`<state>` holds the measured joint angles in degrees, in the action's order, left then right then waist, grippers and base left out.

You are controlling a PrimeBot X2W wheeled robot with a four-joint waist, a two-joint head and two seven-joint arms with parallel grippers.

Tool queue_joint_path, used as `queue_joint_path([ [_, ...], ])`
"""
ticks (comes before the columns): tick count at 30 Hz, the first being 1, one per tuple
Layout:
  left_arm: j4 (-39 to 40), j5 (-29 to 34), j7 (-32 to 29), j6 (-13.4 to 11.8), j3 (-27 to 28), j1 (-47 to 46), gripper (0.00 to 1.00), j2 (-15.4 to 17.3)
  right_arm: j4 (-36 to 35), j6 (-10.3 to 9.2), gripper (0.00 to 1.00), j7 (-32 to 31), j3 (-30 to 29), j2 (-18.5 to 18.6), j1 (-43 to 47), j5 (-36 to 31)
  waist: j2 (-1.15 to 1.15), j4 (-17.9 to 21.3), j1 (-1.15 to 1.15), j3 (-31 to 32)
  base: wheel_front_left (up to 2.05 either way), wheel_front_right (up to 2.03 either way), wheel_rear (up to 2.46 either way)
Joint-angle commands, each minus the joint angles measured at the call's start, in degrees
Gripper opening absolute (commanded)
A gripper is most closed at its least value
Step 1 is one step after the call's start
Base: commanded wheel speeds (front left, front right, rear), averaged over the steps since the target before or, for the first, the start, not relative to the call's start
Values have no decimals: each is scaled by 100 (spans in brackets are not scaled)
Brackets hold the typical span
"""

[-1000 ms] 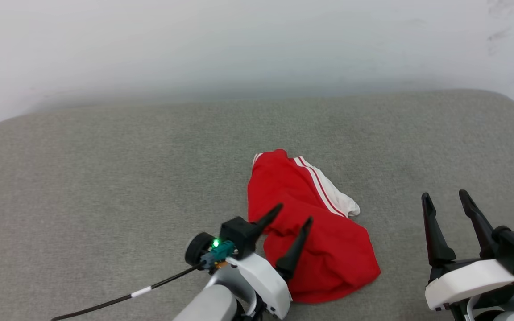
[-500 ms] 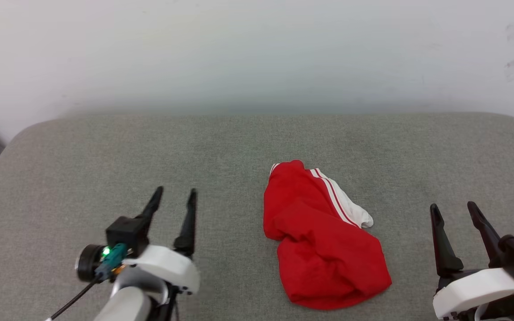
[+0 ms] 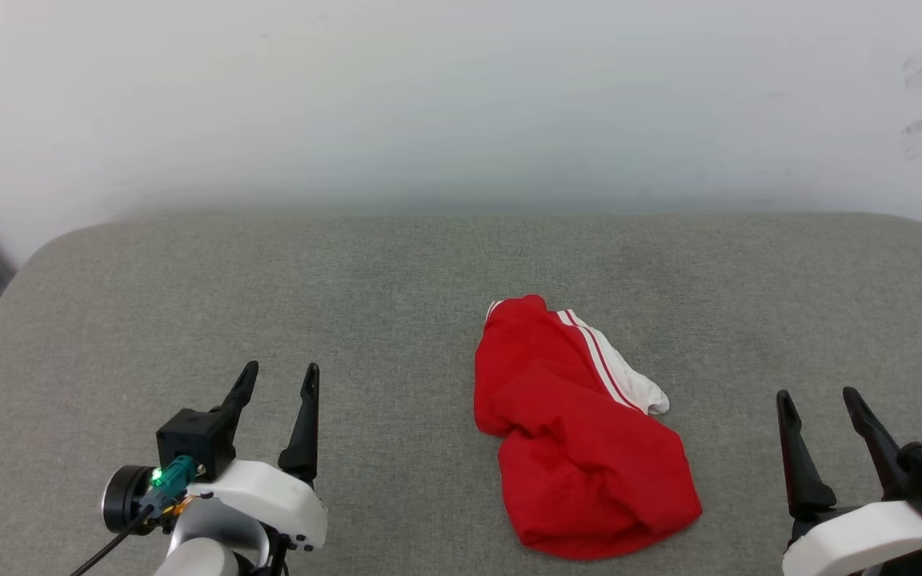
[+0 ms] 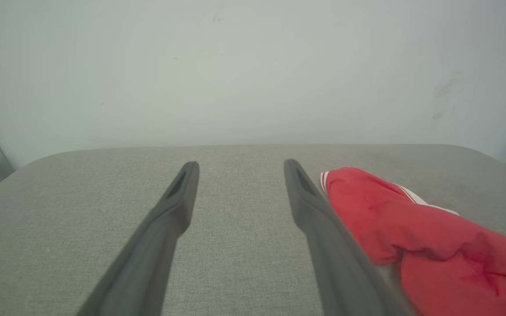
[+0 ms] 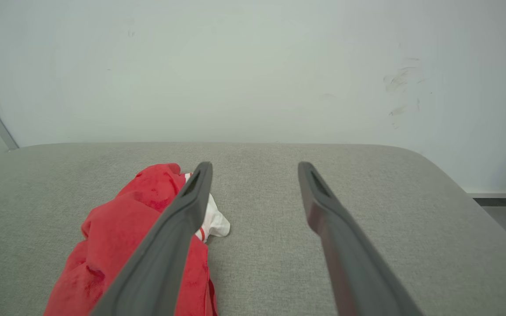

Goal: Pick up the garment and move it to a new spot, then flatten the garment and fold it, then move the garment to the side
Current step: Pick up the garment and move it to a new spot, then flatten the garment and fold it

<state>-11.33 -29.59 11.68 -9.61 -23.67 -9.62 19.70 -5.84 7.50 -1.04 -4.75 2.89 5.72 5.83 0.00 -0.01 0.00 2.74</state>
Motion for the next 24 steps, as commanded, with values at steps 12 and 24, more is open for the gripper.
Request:
queue_joint_path([
  [12, 179, -15, 13, -105, 16, 46, 100, 50, 367, -1, 100, -408, -402, -2, -155, 371, 0, -17, 0, -84, 0, 0, 0],
  [24, 375, 129, 116, -50, -157, -342, 100, -109, 2176, -2, 100, -2887, -660, 102, -1879, 495, 0, -401, 0, -649, 0, 0, 0],
])
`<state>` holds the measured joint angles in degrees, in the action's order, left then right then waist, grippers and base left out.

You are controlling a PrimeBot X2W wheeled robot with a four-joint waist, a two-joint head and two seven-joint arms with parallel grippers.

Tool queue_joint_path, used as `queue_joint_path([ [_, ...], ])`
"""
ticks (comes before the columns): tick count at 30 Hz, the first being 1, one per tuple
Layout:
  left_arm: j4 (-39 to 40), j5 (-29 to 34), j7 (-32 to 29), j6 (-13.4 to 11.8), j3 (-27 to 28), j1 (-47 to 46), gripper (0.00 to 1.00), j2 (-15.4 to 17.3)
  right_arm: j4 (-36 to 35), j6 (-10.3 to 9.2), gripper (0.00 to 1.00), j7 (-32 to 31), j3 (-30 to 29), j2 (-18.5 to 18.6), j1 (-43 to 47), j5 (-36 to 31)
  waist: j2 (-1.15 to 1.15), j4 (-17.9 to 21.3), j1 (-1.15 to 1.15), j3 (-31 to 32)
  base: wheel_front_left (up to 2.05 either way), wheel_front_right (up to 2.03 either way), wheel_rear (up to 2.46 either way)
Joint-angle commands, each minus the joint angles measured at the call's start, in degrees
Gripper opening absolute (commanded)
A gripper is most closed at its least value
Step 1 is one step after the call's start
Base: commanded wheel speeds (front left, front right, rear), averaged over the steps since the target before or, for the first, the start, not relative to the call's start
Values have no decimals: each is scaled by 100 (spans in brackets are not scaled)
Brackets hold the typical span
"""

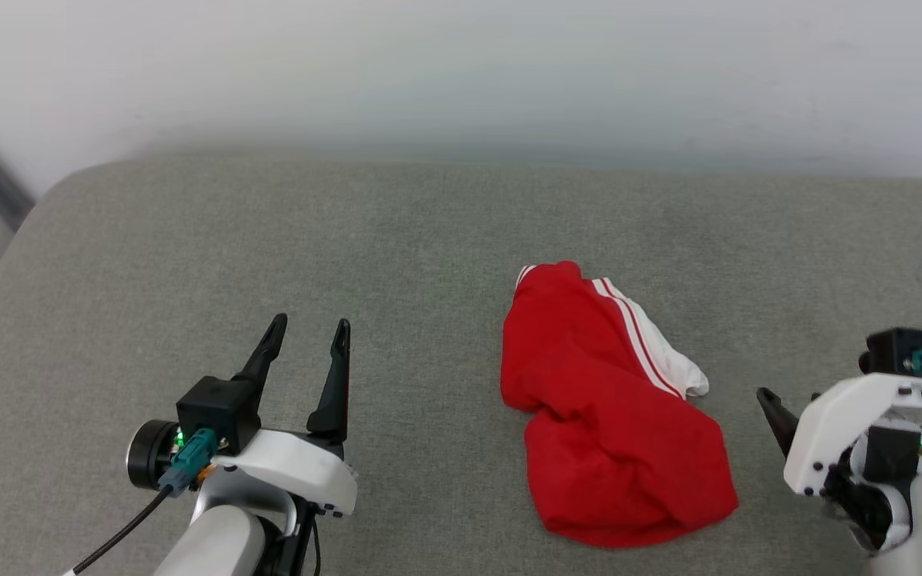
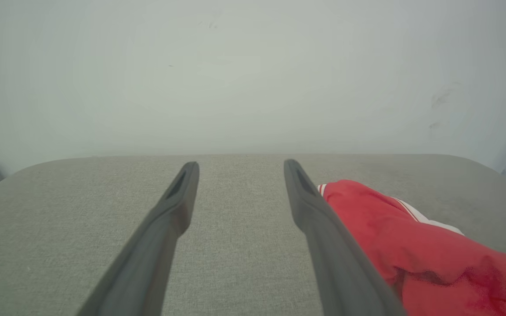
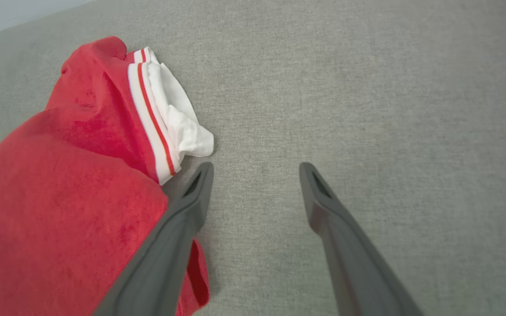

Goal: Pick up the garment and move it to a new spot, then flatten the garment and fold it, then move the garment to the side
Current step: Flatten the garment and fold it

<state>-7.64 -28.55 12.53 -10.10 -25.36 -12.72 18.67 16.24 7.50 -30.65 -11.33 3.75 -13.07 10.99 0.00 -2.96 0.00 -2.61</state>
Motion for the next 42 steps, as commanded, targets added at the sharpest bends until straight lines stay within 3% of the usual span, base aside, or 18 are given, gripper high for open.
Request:
queue_joint_path([
  [1, 8, 28, 37, 27, -7, -88, 100, -33, 109, -2, 100, -147, 44, 60, -192, 43, 0, -157, 0, -187, 0, 0, 0],
  [6, -31, 69, 92, 152, -130, -415, 100, -212, 733, -2, 100, -922, 263, 315, -1015, 110, 0, -467, 0, -571, 0, 0, 0],
  [17, -248, 149, 232, 303, -137, -847, 100, -455, 2130, -2, 100, -1501, 991, 458, -1761, 374, 0, -759, 0, -1007, 0, 0, 0],
  [18, -266, 153, 231, 310, -133, -846, 100, -464, 2263, -1, 49, -1573, 1045, 448, -1747, 424, 0, -761, 0, -1014, 0, 0, 0],
  [19, -286, 152, 235, 324, -126, -846, 100, -468, 2354, -1, 38, -1627, 1102, 439, -1728, 470, 0, -760, 0, -1018, 0, 0, 0],
  [20, -307, 153, 241, 330, -114, -844, 100, -479, 2407, 0, 0, -1612, 1159, 444, -1740, 502, 0, -758, 0, -1016, 0, 0, 0],
  [24, -381, 155, 254, 336, -76, -751, 100, -488, 2248, -2, 0, -1251, 1307, 646, -1898, 560, 0, -695, 0, -931, 0, 0, 0],
  [31, -436, 161, 266, 317, -27, -545, 100, -440, 1324, -2, 0, -479, 1175, 960, -2002, 367, 0, -417, 0, -619, 0, 0, 0],
  [37, -425, 138, 270, 280, -4, -378, 100, -402, 195, -2, 0, -306, 264, 958, -1170, -47, 0, -170, 0, -388, 0, 0, 0],
  [42, -422, 110, 258, 253, -21, -243, 100, -377, -299, -2, 0, -470, -701, 466, 135, -410, 0, -35, 0, -253, 0, 0, 0],
])
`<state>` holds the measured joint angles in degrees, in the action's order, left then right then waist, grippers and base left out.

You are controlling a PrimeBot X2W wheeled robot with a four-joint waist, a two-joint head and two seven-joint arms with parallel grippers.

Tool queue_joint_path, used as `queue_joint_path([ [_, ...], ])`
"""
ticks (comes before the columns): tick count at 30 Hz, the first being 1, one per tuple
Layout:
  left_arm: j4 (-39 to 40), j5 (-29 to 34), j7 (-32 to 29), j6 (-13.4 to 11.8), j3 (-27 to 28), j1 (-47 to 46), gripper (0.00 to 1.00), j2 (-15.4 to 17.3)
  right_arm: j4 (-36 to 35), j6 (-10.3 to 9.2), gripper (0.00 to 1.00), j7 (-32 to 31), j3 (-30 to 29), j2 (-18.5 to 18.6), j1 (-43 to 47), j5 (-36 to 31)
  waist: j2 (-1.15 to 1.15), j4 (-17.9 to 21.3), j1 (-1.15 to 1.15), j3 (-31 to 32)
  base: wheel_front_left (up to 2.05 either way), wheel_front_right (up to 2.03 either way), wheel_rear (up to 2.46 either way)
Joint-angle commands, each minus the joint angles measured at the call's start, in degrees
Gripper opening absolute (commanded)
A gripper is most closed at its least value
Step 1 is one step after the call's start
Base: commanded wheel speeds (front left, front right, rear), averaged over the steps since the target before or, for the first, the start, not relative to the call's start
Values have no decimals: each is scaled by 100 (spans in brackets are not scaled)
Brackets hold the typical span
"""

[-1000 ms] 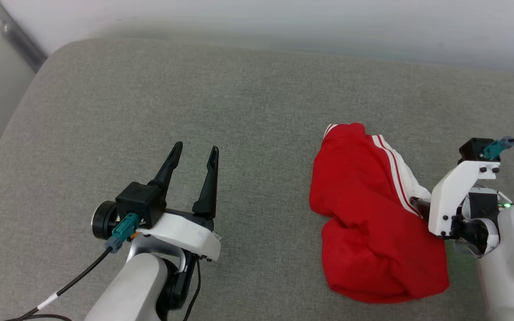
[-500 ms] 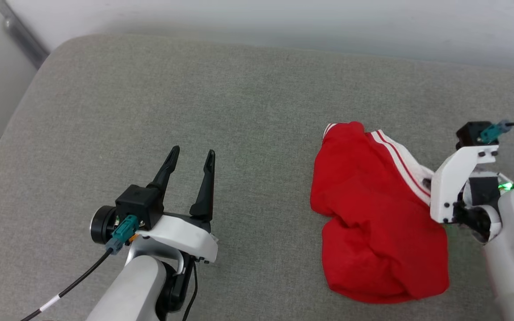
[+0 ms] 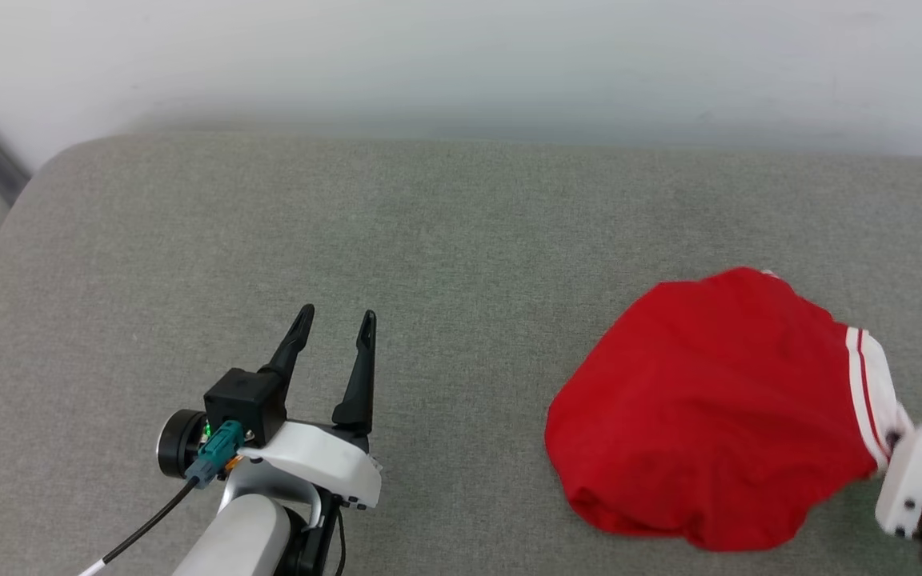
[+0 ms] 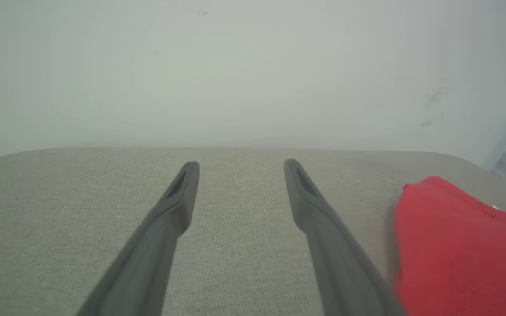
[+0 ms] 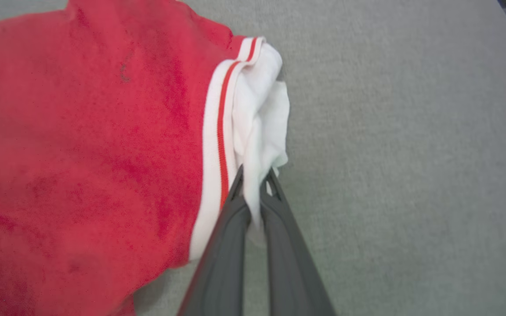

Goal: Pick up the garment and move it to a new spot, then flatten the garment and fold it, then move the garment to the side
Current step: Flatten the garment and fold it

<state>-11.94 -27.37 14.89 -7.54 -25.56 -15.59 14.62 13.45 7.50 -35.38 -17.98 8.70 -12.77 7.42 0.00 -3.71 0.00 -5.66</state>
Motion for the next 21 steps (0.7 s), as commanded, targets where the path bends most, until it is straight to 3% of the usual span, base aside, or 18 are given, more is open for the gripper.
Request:
queue_joint_path([
  [1, 4, -14, 15, -7, 1, 69, 100, 36, -28, -2, 0, -45, -197, -157, 343, -91, 0, 56, 0, 71, 0, 0, 0],
  [2, 0, -26, 7, -15, -3, 90, 100, 36, -4, -2, 17, -54, -334, -279, 540, -84, 0, 70, 0, 81, 0, 0, 0],
  [3, -4, -37, -3, -20, -13, 113, 100, 40, 52, -2, 49, -31, -427, -355, 750, -121, 0, 77, 0, 99, 0, 0, 0],
  [4, -12, -49, -24, -23, -18, 139, 100, 46, 115, -2, 100, 49, -492, -424, 921, -140, 0, 82, 0, 121, 0, 0, 0],
  [10, -8, -96, -85, -88, 6, 297, 100, 117, 101, -2, 100, 1539, -768, -583, 1090, 39, 0, 126, 0, 253, 0, 0, 0],
  [15, 20, -144, -142, -164, 56, 462, 100, 216, -24, -2, 100, 2804, -506, -592, 1161, 34, 0, 135, 0, 439, 0, 0, 0],
  [21, 102, -162, -215, -256, 63, 637, 100, 305, -364, -2, 100, 3464, -18, -586, 1278, -134, 0, 130, 0, 625, 0, 0, 0],
])
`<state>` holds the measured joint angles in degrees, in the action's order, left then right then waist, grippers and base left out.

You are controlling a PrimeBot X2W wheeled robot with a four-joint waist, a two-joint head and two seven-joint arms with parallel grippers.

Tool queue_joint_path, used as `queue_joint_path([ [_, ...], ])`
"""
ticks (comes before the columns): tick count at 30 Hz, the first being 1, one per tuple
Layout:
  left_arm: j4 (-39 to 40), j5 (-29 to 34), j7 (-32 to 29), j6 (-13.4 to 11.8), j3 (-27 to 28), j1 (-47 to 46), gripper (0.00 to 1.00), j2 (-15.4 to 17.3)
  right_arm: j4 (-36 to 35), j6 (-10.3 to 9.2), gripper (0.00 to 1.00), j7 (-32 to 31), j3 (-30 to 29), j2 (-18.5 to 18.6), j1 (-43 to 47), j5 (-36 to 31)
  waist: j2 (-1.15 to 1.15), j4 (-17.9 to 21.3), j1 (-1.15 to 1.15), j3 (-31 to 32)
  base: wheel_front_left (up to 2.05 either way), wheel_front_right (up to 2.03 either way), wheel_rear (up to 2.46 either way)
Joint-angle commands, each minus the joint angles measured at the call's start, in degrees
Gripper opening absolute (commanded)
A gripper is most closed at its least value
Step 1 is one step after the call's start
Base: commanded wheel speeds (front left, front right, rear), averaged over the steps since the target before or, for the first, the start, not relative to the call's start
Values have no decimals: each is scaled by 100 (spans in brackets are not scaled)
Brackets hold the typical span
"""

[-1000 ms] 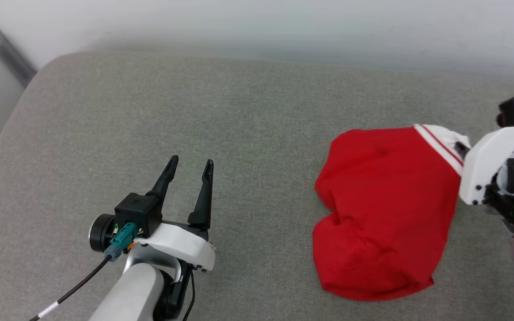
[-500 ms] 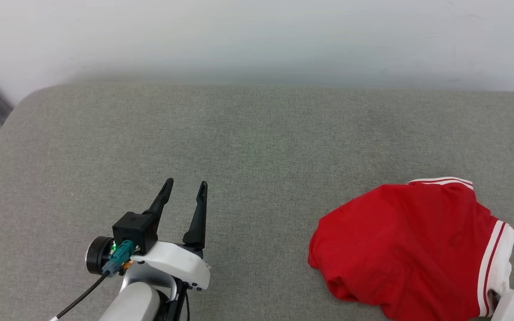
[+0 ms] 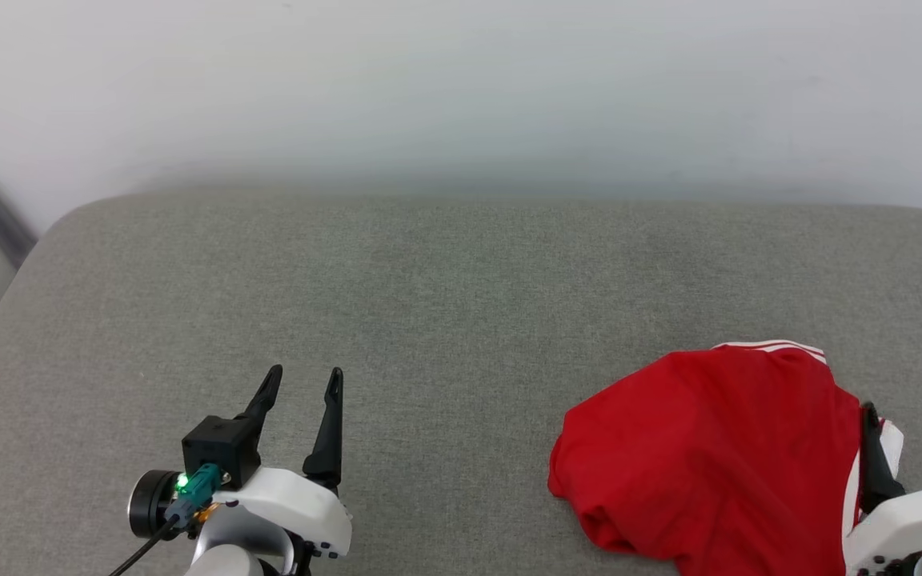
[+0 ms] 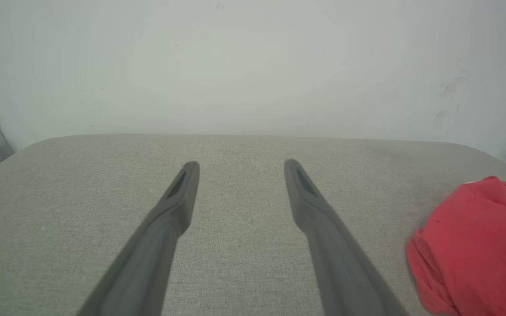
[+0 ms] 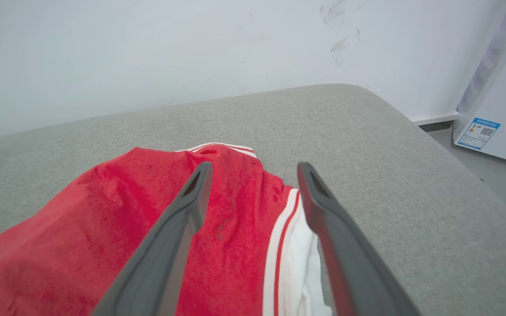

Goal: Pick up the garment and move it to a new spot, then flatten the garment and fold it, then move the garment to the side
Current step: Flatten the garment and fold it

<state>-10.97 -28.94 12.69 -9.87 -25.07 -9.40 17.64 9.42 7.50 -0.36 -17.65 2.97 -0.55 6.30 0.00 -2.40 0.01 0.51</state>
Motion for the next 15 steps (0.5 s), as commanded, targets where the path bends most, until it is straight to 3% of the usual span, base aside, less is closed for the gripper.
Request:
queue_joint_path([
  [1, 30, 2, -17, -37, 11, 50, 100, 24, -53, -2, 100, 33, 64, -15, 85, -20, 0, -3, -1, 32, 0, 0, 0],
  [10, 148, 13, -176, -120, -46, 258, 100, 167, -1015, -2, 100, 120, 1025, -12, 579, 21, 0, 38, -1, 217, 0, 0, 0],
  [15, 194, 16, -220, -163, -75, 343, 100, 204, -1421, -2, 100, -45, 1264, -11, 937, 136, 0, 48, -1, 279, 0, 0, 0],
])
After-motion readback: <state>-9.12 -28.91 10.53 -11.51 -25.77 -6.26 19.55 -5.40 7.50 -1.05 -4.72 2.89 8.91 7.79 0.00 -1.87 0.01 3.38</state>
